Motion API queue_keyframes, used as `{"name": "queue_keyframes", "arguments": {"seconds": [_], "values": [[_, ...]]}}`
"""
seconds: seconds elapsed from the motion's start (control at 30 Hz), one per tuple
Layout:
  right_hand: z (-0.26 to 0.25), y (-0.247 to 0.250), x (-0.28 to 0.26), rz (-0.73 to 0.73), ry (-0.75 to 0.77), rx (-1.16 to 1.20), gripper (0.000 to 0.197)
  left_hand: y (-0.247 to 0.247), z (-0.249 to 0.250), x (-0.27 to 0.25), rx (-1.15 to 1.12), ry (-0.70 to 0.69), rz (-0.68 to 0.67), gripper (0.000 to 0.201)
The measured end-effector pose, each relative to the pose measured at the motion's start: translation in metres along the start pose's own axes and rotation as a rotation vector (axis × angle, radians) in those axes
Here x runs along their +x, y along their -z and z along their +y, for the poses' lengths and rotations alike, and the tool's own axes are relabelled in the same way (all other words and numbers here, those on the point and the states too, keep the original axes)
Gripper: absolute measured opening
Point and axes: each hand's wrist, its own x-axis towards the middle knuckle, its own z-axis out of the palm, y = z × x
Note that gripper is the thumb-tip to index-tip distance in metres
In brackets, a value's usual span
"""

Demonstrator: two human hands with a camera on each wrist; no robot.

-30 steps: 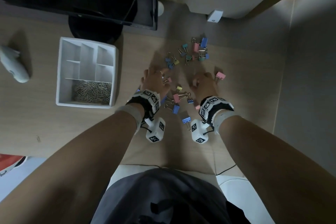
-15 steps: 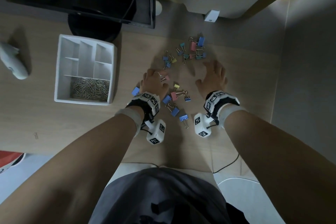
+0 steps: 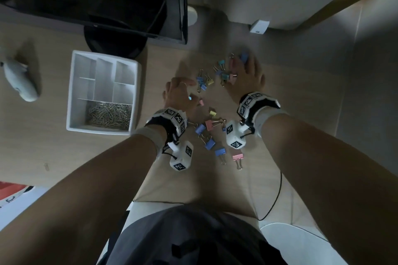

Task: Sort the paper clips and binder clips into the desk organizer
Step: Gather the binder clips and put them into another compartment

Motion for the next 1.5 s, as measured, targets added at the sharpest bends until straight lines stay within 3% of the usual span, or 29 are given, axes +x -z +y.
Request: {"name": "queue_keyframes", "arguments": {"seconds": [0.2, 0.47, 0.63, 0.73, 0.83, 0.93, 1.03, 1.1, 1.13, 1.23, 1.37, 1.5], "values": [[0.004, -0.011, -0.039, 0.058, -0.001, 0.091, 0.035, 0.0, 0.002, -0.005, -0.045, 0.026, -0.018, 0.037], [0.028, -0.042, -0.107, -0.031, -0.014, 0.283, 0.036, -0.013, -0.009, -0.049, -0.072, 0.054, -0.057, 0.04], [0.035, -0.038, -0.125, -0.038, -0.047, 0.302, 0.021, -0.019, -0.013, -0.076, -0.148, 0.08, -0.019, 0.04], [0.036, -0.032, -0.13, -0.022, -0.085, 0.361, 0.024, -0.018, -0.013, -0.087, -0.212, 0.093, -0.011, 0.037], [0.027, -0.02, -0.138, -0.006, -0.05, 0.503, 0.028, -0.019, -0.007, -0.087, -0.454, 0.174, -0.113, 0.034], [0.007, -0.005, -0.147, -0.114, 0.136, 0.576, 0.023, -0.02, 0.003, -0.089, -0.967, 0.409, -0.327, 0.044], [0.001, 0.001, -0.147, -0.176, 0.237, 0.492, 0.035, -0.026, -0.002, -0.092, -1.241, 0.457, -0.421, 0.036], [0.009, 0.0, -0.139, -0.06, 0.181, 0.426, 0.035, -0.026, -0.007, -0.096, -1.225, 0.465, -0.358, 0.011], [0.014, -0.003, -0.136, -0.027, 0.149, 0.376, 0.036, -0.025, -0.011, -0.098, -1.182, 0.482, -0.314, 0.008], [0.018, -0.022, -0.13, -0.092, 0.126, 0.116, 0.041, -0.017, -0.024, -0.107, -1.117, 0.515, -0.299, 0.015], [0.01, -0.05, -0.127, -0.12, 0.126, 0.074, 0.026, -0.014, -0.053, -0.123, -1.168, 0.616, -0.307, 0.024], [0.01, -0.052, -0.13, -0.109, 0.073, -0.04, 0.032, -0.016, -0.064, -0.131, -1.196, 0.674, -0.274, 0.034]]}}
